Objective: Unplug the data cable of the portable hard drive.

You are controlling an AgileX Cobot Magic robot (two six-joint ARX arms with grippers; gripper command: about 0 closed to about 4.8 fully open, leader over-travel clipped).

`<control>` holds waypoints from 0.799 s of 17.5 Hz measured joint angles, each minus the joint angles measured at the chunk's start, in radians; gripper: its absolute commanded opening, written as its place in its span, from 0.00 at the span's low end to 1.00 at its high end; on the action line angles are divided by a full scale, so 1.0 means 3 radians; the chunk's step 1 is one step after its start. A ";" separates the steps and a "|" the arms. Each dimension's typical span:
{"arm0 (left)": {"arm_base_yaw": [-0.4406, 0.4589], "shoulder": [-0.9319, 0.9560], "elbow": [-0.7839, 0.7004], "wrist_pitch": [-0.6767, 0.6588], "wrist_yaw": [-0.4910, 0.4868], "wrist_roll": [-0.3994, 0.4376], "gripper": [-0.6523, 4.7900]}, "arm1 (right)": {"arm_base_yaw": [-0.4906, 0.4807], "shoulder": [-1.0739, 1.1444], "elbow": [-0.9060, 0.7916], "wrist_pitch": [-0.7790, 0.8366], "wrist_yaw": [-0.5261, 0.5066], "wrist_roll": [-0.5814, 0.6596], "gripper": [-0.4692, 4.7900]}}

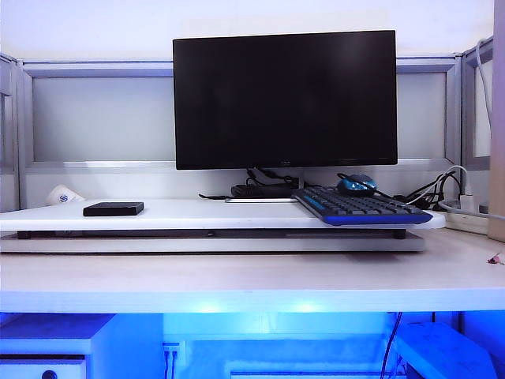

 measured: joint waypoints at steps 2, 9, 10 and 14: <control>0.0000 -0.0394 -0.0342 -0.0005 0.0008 -0.0090 0.11 | 0.0000 -0.0465 -0.0561 0.0052 0.0098 0.0020 0.08; 0.0000 -0.2022 -0.1795 -0.0516 -0.0003 -0.0431 0.11 | 0.0000 -0.2578 -0.3071 0.0055 0.0137 0.0186 0.08; 0.0000 -0.2179 -0.1946 -0.0515 -0.0034 -0.0437 0.11 | 0.0000 -0.2780 -0.3283 0.0052 0.0135 0.0249 0.08; 0.0001 -0.2146 -0.2405 -0.0607 -0.0072 -0.0451 0.11 | 0.0003 -0.3151 -0.3993 0.0294 0.0136 0.0832 0.08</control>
